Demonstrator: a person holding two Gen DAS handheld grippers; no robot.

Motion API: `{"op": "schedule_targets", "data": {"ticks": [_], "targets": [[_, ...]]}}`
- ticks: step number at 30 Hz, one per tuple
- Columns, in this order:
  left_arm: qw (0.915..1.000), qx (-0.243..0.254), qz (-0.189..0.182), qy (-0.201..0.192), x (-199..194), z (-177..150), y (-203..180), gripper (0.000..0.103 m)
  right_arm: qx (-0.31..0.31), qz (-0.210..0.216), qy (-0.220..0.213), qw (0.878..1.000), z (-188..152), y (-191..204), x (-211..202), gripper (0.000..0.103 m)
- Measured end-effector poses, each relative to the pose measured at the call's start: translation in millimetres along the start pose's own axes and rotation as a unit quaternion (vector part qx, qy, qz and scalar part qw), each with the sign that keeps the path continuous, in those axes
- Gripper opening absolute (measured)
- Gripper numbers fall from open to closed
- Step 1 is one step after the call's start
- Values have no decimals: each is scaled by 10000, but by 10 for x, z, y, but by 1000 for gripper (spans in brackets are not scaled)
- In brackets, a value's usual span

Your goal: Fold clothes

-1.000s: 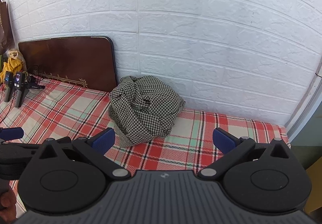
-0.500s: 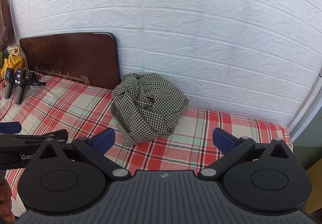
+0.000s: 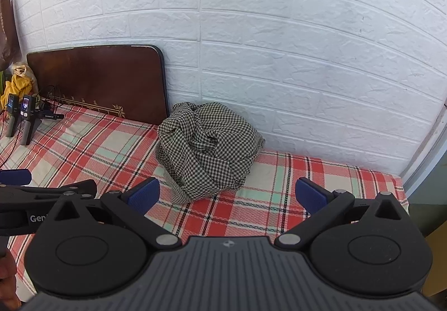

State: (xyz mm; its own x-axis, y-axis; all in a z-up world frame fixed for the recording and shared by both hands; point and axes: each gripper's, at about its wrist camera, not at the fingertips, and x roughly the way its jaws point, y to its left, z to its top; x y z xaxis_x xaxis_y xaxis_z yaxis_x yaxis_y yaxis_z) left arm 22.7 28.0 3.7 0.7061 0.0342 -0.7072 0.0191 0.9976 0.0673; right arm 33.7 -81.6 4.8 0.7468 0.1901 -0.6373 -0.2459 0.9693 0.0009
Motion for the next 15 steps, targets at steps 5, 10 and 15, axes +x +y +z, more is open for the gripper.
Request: {"op": "schedule_targets", "data": {"ticks": [5, 10, 15], "targets": [[10000, 17, -46, -14, 8, 10, -27, 103, 3, -17, 13, 10000, 5, -6, 19, 103], [9999, 42, -107, 0, 12, 18, -36, 103, 10, -32, 8, 10000, -3, -17, 24, 103], [9999, 72, -134, 0, 23, 29, -56, 103, 3, -15, 14, 10000, 13, -22, 45, 103]]}}
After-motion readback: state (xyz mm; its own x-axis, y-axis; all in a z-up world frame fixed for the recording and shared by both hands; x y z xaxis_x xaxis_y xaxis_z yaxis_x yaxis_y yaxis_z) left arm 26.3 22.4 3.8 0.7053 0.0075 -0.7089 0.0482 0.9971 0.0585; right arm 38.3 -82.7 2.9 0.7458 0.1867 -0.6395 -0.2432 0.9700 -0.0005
